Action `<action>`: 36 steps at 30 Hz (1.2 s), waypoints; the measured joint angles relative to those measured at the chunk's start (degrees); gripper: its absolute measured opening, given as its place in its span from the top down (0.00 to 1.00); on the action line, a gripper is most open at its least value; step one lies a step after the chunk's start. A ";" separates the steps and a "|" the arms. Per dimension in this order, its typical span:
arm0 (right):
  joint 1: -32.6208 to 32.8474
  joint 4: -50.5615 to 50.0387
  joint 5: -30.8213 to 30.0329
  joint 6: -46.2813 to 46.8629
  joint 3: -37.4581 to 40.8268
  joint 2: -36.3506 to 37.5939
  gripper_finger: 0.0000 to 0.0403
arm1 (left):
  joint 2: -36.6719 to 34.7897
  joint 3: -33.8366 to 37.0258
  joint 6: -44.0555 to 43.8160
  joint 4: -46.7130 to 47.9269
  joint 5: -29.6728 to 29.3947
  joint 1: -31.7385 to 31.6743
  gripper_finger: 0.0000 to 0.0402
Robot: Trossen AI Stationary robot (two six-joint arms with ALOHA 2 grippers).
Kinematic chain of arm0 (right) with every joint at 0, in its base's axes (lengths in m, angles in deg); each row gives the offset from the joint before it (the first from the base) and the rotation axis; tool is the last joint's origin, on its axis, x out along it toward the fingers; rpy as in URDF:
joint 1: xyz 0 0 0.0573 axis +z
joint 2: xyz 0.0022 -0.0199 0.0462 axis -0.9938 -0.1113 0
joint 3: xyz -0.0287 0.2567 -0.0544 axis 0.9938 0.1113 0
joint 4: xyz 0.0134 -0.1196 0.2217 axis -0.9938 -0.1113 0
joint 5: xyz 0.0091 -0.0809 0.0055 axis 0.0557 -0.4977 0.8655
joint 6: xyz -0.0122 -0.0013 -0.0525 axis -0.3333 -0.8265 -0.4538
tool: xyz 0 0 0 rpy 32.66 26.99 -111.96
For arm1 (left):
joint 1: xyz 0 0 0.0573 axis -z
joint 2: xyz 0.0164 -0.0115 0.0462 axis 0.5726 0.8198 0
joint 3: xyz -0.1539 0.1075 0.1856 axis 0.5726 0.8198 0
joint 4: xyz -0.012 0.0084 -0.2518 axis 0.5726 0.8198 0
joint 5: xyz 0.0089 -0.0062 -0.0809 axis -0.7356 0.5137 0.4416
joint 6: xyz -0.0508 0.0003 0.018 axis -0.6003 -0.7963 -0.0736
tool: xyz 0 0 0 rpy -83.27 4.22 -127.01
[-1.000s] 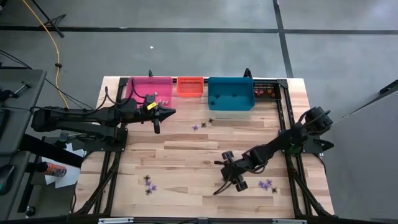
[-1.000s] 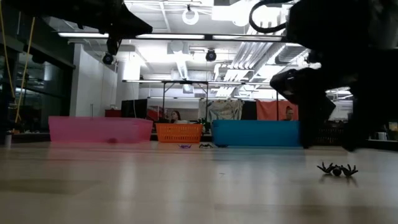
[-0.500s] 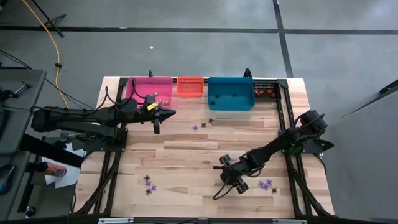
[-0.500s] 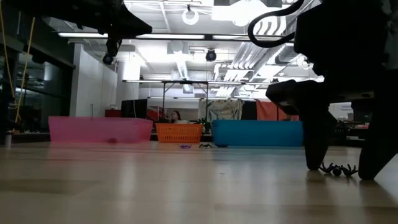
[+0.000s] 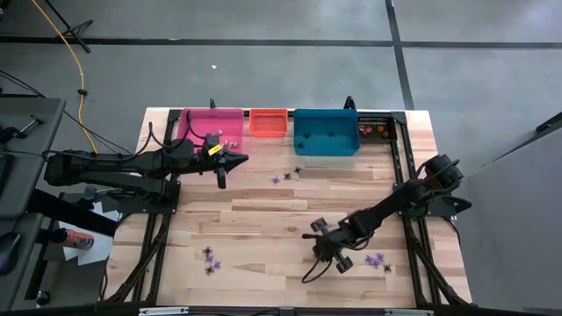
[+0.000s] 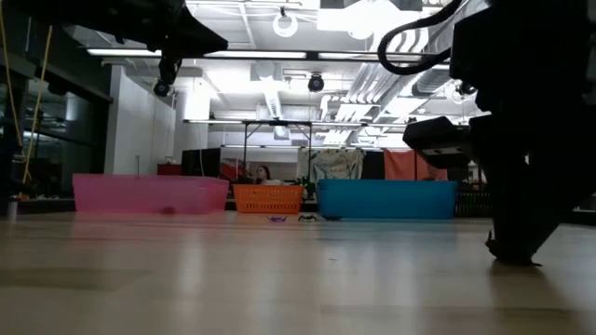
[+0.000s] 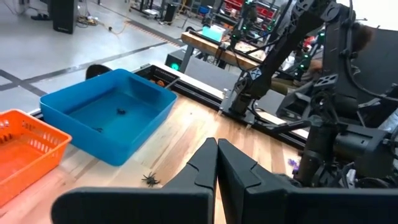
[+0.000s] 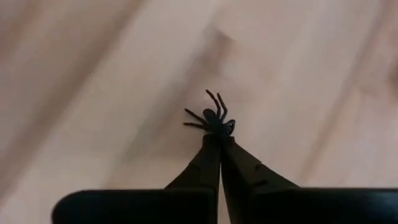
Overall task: Sort Halloween decoration
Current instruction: Put the black spider toy into the blue bin
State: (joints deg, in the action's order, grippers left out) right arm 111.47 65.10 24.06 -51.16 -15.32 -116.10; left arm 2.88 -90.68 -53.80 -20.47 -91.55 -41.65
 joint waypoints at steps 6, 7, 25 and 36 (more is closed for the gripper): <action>-0.98 -10.19 -6.50 1.25 0.25 3.54 1.00 | 0.00 0.00 2.02 -0.11 -2.61 0.00 1.00; -1.25 -12.23 -7.41 1.25 0.31 4.19 1.00 | -0.01 0.00 2.02 -0.11 -3.24 0.00 1.00; -17.21 -13.75 -9.44 22.51 23.01 43.63 1.00 | -0.01 0.00 1.95 -1.05 -4.95 0.00 1.00; -27.91 37.68 -14.55 21.23 23.09 43.77 1.00 | 1.12 0.04 9.04 -8.04 -4.68 0.00 1.00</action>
State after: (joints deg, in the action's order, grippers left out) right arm 83.55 102.78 9.51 -29.93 7.77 -72.34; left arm 4.01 -90.64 -44.76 -28.51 -96.23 -41.65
